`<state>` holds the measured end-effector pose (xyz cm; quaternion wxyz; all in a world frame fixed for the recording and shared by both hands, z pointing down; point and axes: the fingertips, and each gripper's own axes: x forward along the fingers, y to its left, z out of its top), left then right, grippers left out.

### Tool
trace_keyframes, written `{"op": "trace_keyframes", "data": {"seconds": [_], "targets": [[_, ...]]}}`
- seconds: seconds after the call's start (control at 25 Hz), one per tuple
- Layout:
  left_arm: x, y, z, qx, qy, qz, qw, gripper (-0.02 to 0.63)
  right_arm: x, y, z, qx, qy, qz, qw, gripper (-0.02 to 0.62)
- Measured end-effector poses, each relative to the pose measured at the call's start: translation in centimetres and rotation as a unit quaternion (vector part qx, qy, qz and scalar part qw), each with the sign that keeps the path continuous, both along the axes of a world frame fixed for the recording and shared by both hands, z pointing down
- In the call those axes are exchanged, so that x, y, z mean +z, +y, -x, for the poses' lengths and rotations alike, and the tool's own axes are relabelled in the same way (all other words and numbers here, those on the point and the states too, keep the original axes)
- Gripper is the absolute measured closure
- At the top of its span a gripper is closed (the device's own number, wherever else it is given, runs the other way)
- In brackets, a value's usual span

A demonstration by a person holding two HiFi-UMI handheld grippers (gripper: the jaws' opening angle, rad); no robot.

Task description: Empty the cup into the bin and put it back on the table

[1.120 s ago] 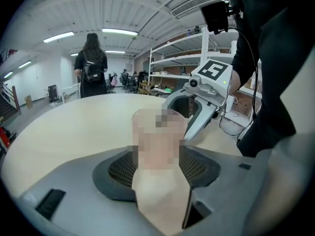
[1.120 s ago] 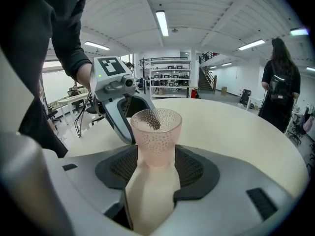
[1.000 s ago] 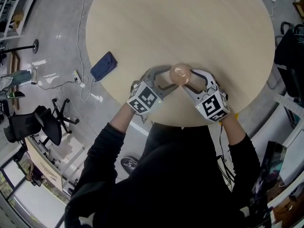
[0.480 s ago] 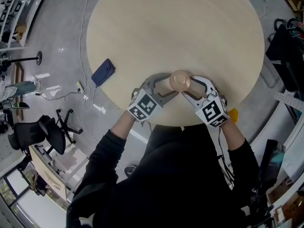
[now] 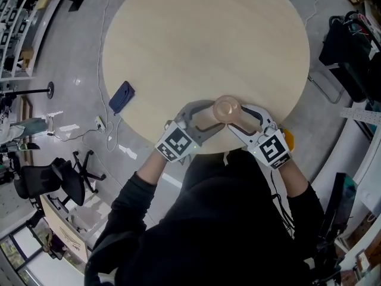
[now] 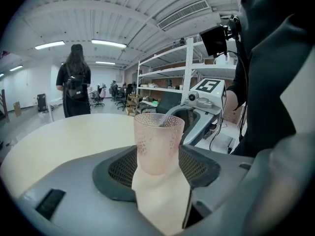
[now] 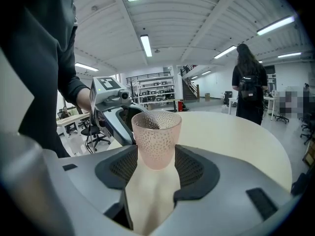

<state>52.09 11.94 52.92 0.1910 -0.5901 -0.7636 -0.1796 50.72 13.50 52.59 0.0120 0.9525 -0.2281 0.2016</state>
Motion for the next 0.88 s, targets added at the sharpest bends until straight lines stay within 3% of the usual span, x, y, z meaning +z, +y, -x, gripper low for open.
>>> {"op": "trace_keyframes", "data": {"seconds": [0.32,0.52,0.88], "targets": [[-2.9,2.9,6.2,0.035,-0.026,0.034,0.9985,0.331,-3.0,2.8,6.4,0.032,0.019,-0.009,0.999,0.354],[-4.5,4.3,8.9,0.075,-0.046,0.054,0.9946,0.331,-4.6,4.0,9.3,0.086,0.026,-0.01,0.996,0.354],[-5.1,3.7,11.4,0.17,-0.123,0.058,0.9762,0.331,-4.8,3.2,12.2,0.222,0.03,-0.089,0.971,0.354]]}}
